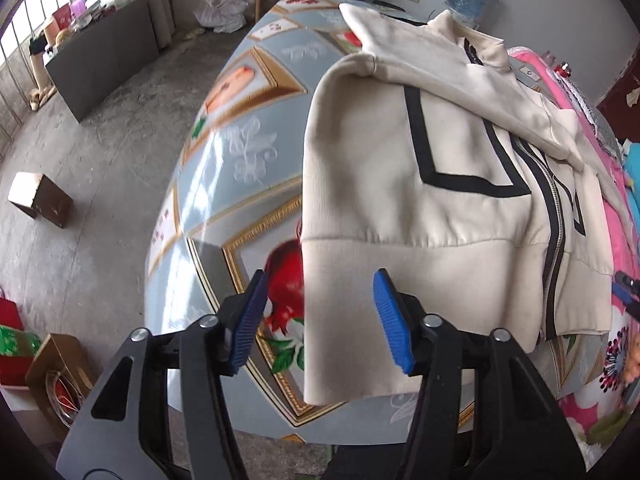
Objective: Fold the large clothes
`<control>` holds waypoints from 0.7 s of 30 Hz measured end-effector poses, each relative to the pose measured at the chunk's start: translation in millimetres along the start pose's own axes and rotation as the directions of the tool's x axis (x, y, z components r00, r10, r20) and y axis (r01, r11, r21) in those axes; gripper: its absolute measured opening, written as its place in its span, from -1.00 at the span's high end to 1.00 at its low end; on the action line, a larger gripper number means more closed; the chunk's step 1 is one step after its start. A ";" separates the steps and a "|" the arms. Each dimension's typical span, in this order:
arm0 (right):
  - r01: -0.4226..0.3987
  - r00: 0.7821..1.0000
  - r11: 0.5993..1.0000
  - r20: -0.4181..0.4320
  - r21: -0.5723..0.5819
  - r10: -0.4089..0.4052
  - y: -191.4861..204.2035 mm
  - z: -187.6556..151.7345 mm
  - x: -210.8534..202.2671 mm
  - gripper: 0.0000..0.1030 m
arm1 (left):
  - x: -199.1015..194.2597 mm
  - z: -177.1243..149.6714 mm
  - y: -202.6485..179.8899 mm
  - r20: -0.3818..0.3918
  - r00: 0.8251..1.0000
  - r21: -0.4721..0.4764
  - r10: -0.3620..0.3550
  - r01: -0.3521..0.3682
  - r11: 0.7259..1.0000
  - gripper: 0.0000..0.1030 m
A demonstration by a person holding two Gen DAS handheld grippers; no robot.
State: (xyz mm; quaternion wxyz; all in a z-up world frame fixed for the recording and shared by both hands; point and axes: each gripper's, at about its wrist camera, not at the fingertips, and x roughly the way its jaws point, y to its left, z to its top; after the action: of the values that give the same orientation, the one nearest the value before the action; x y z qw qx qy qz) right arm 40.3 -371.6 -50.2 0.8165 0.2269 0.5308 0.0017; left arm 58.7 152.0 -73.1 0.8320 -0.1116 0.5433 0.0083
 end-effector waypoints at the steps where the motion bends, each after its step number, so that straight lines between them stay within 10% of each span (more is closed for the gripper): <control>1: -0.010 1.000 1.000 -0.008 0.003 0.010 -0.7 -3.1 -1.5 -0.29 | -0.6 -1.9 0.3 0.013 1.000 -0.008 0.004 -0.004 1.000 0.23; 5: -0.057 0.997 0.998 -0.050 0.031 0.059 -3.1 -17.4 0.4 -0.12 | -2.9 -8.5 -1.3 0.057 0.998 -0.018 0.024 -0.023 1.000 0.43; 12: -0.124 0.989 0.992 -0.085 0.007 0.124 10.3 -40.0 16.9 0.78 | -10.5 -13.9 -14.8 0.131 0.989 0.032 0.066 -0.070 0.997 0.92; 21: -0.159 0.979 0.979 0.104 -0.131 0.173 43.7 -26.3 -95.3 0.90 | -125.8 -15.4 -25.7 0.302 0.951 0.149 -0.059 0.014 0.989 0.93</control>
State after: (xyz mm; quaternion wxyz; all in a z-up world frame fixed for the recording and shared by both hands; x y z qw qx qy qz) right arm -13.7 -345.9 39.8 0.8550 0.2199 0.4612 0.0893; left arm -3.3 137.5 39.5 0.9120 -0.0582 0.4051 -0.0296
